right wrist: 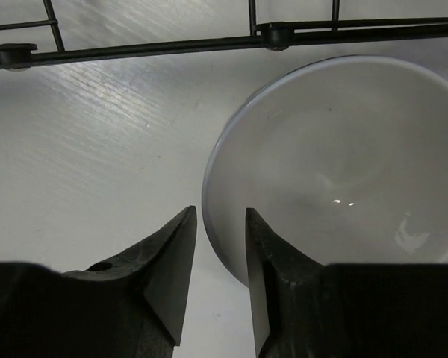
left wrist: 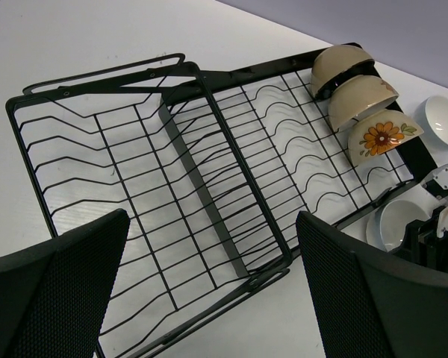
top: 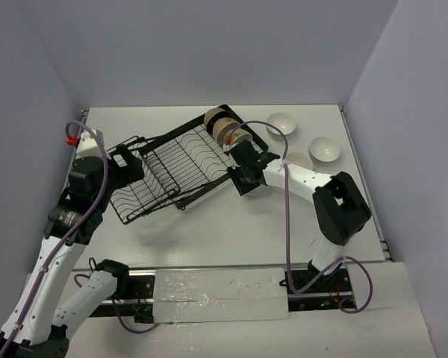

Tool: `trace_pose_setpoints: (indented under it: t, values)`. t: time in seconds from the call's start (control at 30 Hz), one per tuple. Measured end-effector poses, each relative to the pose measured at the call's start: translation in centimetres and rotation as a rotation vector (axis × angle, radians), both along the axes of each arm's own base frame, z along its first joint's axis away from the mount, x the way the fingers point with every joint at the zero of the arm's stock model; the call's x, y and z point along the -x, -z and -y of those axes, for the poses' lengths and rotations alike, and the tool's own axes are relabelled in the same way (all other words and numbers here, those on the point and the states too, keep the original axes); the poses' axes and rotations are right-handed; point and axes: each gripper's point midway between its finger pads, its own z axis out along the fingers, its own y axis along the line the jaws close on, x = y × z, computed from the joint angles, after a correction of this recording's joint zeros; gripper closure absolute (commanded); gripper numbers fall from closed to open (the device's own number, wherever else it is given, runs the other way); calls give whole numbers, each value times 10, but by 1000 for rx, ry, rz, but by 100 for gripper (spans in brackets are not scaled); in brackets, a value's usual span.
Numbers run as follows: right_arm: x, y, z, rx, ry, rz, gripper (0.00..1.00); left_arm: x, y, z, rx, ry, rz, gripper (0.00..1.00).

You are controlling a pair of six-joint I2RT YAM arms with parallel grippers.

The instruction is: Load the bowls into the dish rack

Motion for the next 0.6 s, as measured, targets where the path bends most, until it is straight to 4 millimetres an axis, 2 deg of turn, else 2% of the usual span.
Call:
trace_pose_setpoints:
  t: [0.07, 0.23, 0.27, 0.5, 0.6]
  values:
    - [0, 0, -1, 6, -15, 5, 72, 1, 1, 0, -2, 0, -5, 1]
    - [-1, -1, -2, 20, -37, 20, 92, 0, 2, 0, -4, 0, -9, 1]
    - [-1, -1, -1, 25, -35, 22, 98, 0, 2, 0, -4, 0, -10, 1]
    - [8, -6, -3, 54, -67, 8, 100, -2, 6, 1, -12, 2, -24, 1]
    - [16, -26, -8, 41, -85, -20, 100, -3, 7, 1, -16, 4, -26, 1]
